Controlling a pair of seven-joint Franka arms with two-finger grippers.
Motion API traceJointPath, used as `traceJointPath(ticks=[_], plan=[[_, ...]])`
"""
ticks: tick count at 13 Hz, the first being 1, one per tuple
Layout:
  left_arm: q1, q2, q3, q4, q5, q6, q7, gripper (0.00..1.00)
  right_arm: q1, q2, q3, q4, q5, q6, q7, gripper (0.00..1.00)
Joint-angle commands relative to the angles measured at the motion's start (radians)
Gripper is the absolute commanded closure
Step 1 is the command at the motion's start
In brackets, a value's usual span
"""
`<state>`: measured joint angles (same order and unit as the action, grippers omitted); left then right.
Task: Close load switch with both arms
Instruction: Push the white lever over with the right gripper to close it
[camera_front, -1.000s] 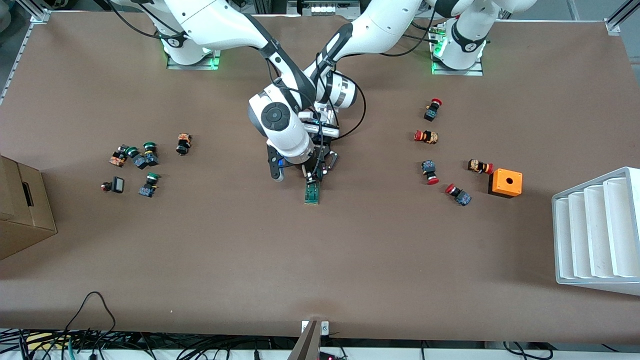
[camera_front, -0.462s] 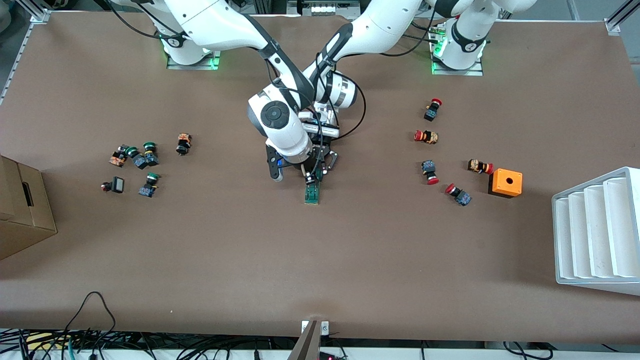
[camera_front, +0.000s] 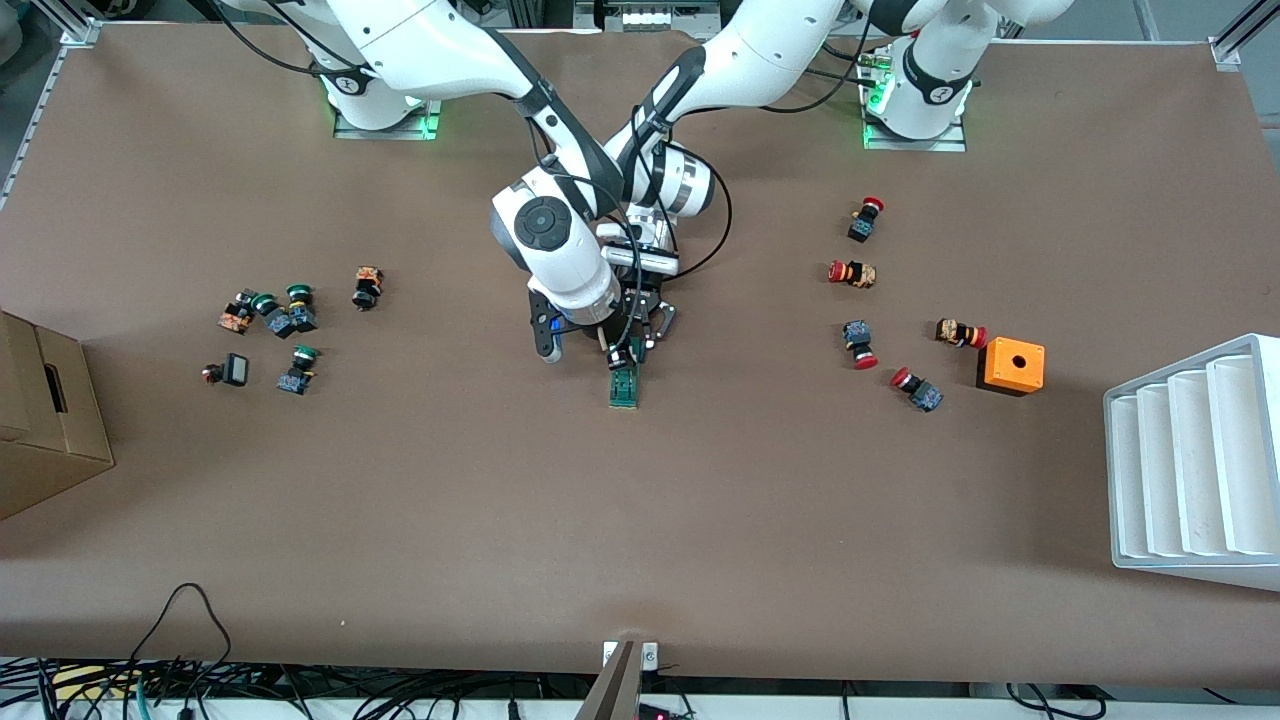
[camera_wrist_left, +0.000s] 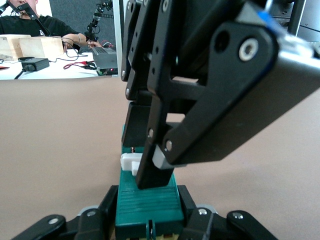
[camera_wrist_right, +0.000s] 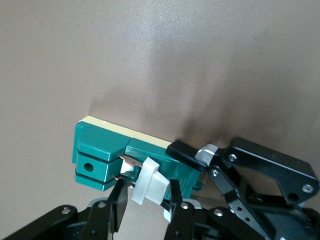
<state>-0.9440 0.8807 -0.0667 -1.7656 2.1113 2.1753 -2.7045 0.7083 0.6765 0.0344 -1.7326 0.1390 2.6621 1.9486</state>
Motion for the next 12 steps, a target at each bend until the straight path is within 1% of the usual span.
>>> traceJointPath(ticks=[1, 3, 5, 7, 12], plan=[[-0.002, 0.017, 0.01, 0.015, 0.026, -0.002, -0.026, 0.53, -0.009, -0.023, 0.002, -0.021, -0.021, 0.015, 0.013, 0.64], [-0.002, 0.017, 0.01, 0.015, 0.026, -0.002, -0.026, 0.53, -0.009, -0.023, 0.004, -0.022, -0.021, 0.015, 0.006, 0.64], [-0.002, 0.017, 0.01, 0.015, 0.026, -0.002, -0.026, 0.53, -0.009, -0.023, 0.002, -0.021, -0.021, 0.015, 0.004, 0.71], [-0.002, 0.017, 0.01, 0.015, 0.026, -0.002, -0.026, 0.53, -0.01, -0.023, 0.002, -0.021, -0.021, 0.015, 0.001, 0.74], [-0.002, 0.017, 0.01, 0.015, 0.026, -0.002, -0.026, 0.53, -0.033, -0.023, 0.002, -0.007, -0.019, 0.015, 0.004, 0.74]])
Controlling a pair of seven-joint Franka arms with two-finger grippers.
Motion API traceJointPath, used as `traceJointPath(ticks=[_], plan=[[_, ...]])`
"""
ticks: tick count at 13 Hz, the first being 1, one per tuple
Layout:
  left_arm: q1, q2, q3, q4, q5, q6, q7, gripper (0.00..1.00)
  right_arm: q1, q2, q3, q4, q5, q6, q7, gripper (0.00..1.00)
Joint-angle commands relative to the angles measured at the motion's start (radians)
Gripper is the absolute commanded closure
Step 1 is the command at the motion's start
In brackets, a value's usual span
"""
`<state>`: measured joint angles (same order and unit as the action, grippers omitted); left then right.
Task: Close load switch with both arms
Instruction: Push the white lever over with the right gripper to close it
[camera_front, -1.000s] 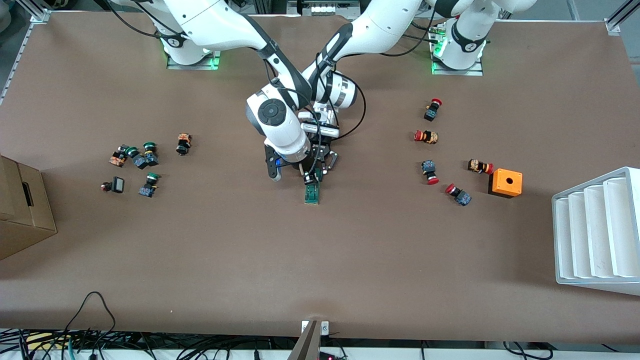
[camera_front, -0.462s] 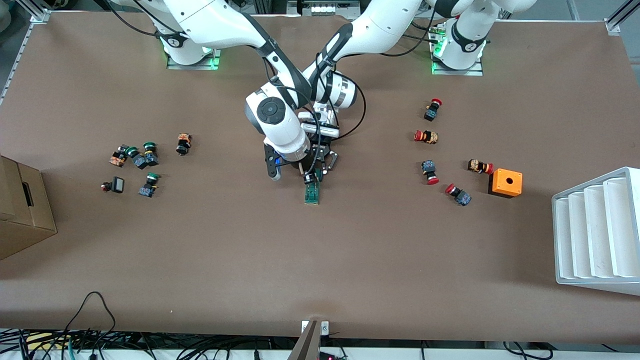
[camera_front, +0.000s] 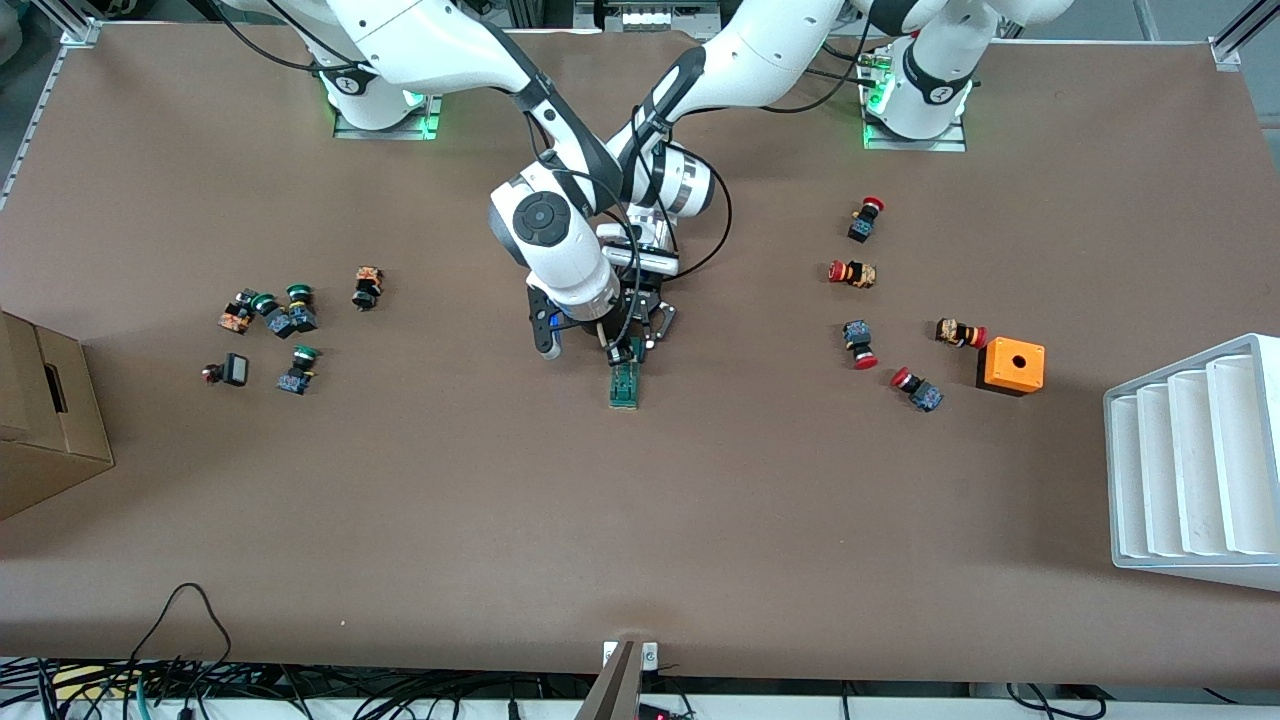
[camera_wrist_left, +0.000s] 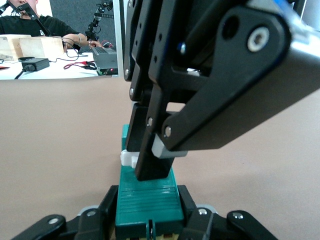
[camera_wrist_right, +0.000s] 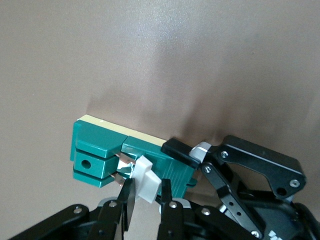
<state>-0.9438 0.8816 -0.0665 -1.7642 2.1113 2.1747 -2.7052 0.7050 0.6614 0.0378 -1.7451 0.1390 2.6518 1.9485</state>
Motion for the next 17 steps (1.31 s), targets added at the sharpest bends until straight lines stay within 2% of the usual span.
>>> traceJointPath(ticks=[1, 17], plan=[[-0.003, 0.016, 0.01, 0.014, 0.026, -0.001, -0.025, 0.53, -0.032, -0.009, -0.001, 0.007, -0.018, 0.023, 0.004, 0.74], [-0.003, 0.016, 0.01, 0.014, 0.026, -0.001, -0.025, 0.53, -0.047, -0.003, 0.002, 0.05, -0.013, 0.005, 0.018, 0.74]])
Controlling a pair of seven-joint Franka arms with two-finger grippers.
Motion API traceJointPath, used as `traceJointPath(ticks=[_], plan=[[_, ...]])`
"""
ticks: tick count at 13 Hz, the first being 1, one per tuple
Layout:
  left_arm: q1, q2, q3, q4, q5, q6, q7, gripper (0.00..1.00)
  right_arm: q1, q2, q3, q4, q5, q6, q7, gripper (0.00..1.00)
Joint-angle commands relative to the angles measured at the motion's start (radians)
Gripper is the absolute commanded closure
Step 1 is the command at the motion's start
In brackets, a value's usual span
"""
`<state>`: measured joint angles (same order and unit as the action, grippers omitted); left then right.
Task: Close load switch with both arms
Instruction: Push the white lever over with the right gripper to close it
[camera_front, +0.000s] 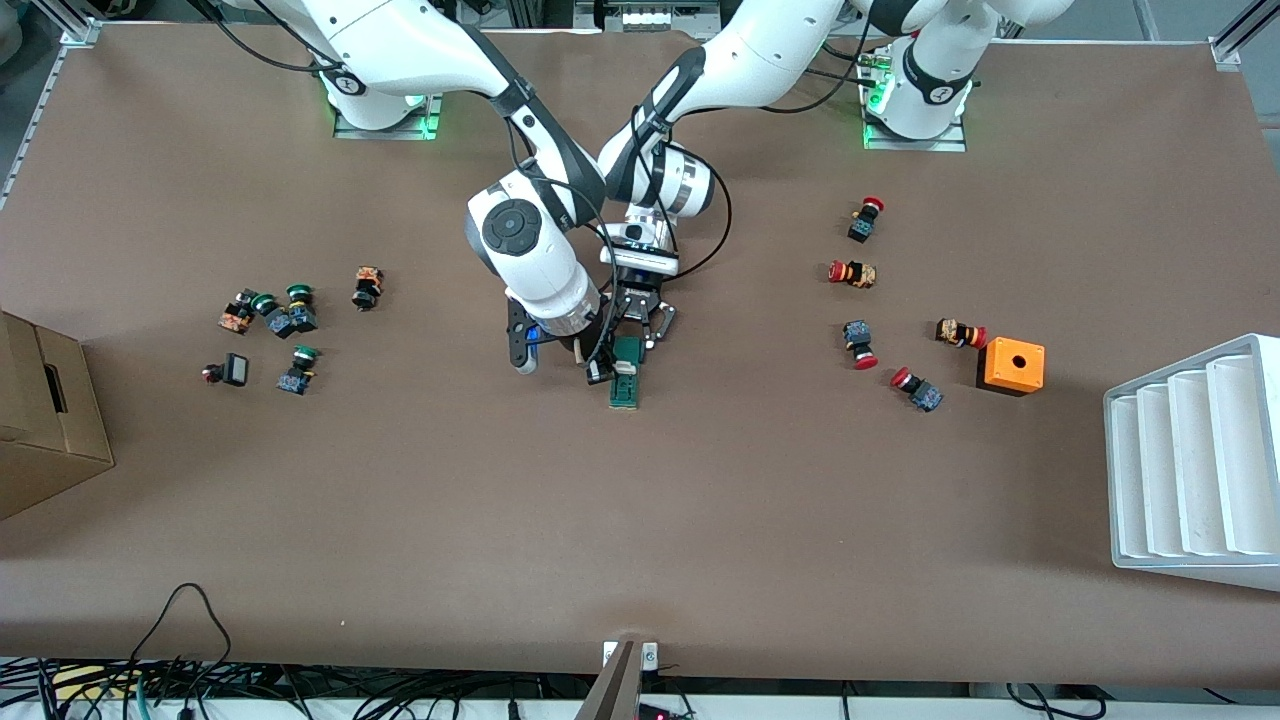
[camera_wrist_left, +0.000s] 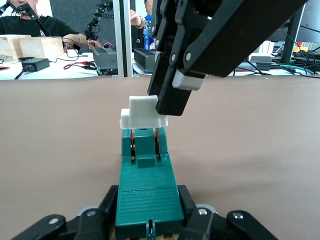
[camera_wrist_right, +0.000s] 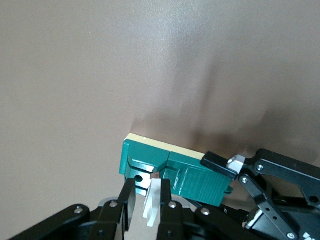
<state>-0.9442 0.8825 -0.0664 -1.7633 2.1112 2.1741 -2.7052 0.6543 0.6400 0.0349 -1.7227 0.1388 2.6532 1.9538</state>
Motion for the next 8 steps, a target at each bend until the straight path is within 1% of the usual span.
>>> traceJointPath(ticks=[1, 4, 6, 8], plan=[[-0.002, 0.015, 0.01, 0.015, 0.026, 0.0, -0.025, 0.53, 0.005, 0.018, 0.005, 0.028, -0.011, 0.004, 0.014, 0.74], [-0.002, 0.015, 0.01, 0.013, 0.026, 0.0, -0.025, 0.53, 0.01, 0.018, 0.006, 0.028, -0.01, 0.004, 0.017, 0.74], [-0.002, 0.015, 0.01, 0.013, 0.026, 0.0, -0.025, 0.53, 0.01, 0.018, 0.019, 0.028, -0.01, 0.004, 0.019, 0.74], [-0.002, 0.015, 0.01, 0.015, 0.026, 0.0, -0.025, 0.53, 0.01, 0.018, 0.02, 0.028, -0.01, 0.004, 0.019, 0.78]])
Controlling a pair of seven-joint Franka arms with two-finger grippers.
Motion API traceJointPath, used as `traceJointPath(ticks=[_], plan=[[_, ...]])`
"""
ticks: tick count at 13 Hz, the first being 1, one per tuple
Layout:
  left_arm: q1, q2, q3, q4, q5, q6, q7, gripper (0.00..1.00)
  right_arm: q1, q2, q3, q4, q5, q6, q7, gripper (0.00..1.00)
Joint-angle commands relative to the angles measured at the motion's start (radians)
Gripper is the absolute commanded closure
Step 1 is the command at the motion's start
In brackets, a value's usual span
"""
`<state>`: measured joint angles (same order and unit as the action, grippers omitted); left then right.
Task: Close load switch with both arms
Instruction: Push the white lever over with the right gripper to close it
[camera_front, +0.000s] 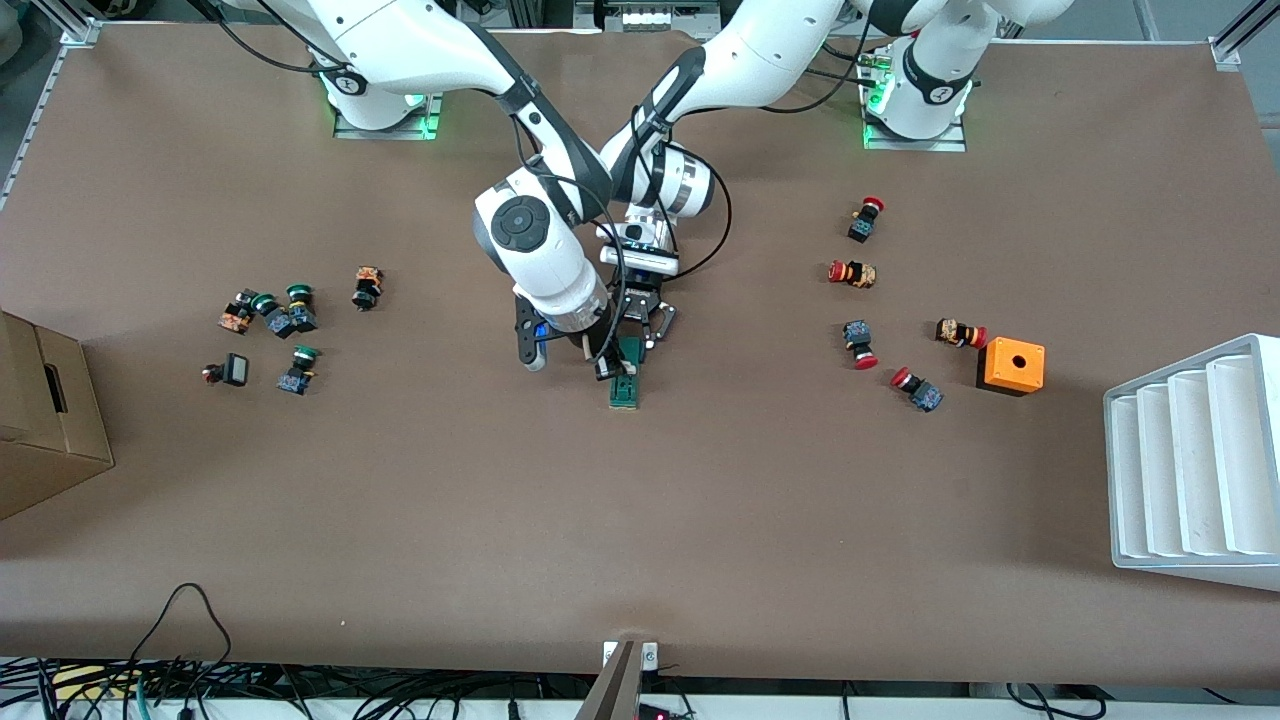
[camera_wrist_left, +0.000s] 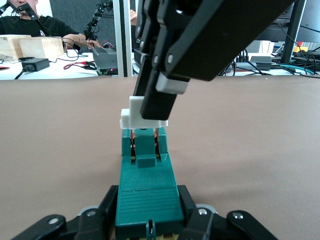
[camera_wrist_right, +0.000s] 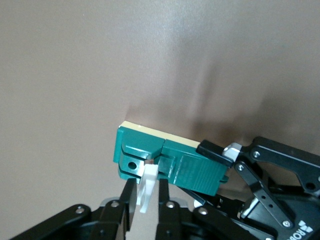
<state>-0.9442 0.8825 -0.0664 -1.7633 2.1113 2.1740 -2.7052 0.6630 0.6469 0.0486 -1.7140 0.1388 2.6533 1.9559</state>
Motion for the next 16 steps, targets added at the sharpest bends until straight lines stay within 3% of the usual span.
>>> traceJointPath(ticks=[1, 16], plan=[[-0.002, 0.015, 0.01, 0.015, 0.026, 0.0, -0.025, 0.53, 0.001, 0.011, 0.008, 0.019, -0.008, 0.004, 0.017, 0.78], [-0.002, 0.03, 0.01, 0.053, 0.024, 0.0, -0.025, 0.53, -0.026, 0.06, 0.011, 0.103, -0.015, -0.035, 0.014, 0.78]])
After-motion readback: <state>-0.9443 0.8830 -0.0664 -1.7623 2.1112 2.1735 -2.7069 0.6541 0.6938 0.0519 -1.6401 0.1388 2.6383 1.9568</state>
